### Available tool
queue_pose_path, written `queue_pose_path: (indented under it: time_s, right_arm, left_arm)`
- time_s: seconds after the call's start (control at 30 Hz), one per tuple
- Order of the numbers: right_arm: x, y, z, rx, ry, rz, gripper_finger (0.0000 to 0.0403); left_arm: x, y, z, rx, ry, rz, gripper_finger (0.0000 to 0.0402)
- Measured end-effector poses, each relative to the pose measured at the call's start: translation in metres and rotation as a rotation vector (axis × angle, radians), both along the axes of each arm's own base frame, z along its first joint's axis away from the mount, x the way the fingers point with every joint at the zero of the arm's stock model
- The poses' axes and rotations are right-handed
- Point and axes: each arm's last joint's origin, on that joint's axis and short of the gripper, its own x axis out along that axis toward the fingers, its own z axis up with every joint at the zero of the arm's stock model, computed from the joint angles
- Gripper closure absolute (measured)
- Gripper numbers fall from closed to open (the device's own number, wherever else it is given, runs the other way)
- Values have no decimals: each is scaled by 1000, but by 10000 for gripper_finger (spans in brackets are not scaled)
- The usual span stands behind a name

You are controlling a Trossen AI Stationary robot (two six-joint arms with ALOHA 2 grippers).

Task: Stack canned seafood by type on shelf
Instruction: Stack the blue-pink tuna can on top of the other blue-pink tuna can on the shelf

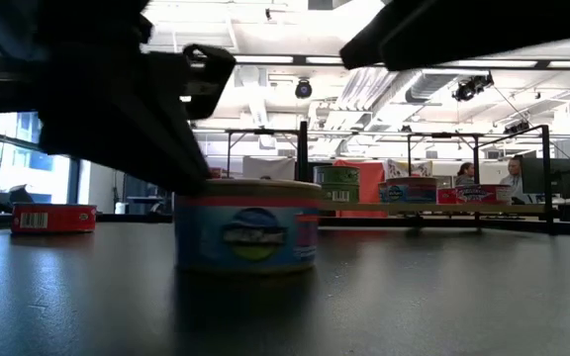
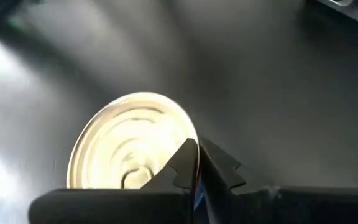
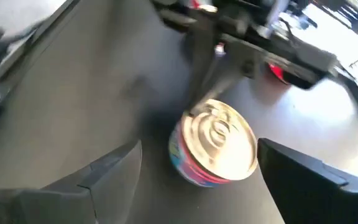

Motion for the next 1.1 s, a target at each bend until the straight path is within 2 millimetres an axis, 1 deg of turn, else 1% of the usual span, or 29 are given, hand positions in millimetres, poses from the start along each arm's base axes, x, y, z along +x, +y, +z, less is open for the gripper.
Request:
queue_pose_path:
  time_s: [0.1, 0.23, 0.33, 0.43, 0.57, 0.63, 0.77, 0.9, 1.0, 1.1]
  right_arm:
    - [4, -4, -1, -55, 36, 67, 94]
    - [10, -11, -1, -136, 60, 107, 94]
    - [15, -18, -2, -173, 74, 107, 94]
    - [20, -26, -2, -173, 79, 83, 94]
    - [23, -31, -4, -191, 101, 92, 94]
    - [24, -32, -8, -210, 116, 98, 94]
    - [27, -33, -27, -241, 156, 91, 94]
    - [30, -34, -44, -317, 143, 5, 94]
    - [31, -33, -52, -333, 135, -19, 94]
    - [32, -33, -55, -297, 121, -41, 97]
  left_arm:
    - [4, 3, 3, -73, -26, 53, 397]
    - [12, 8, 11, -182, -79, 119, 400]
    - [16, 14, 11, -243, -69, 158, 401]
    - [21, 21, 13, -309, -69, 199, 401]
    - [25, 29, 13, -357, -61, 241, 401]
    - [26, 31, 14, -377, -61, 256, 401]
    - [29, 35, 15, -423, -66, 269, 401]
    - [31, 35, 18, -462, -70, 227, 401]
    - [32, 34, 20, -467, -83, 204, 401]
    - [32, 34, 20, -470, -87, 202, 402]
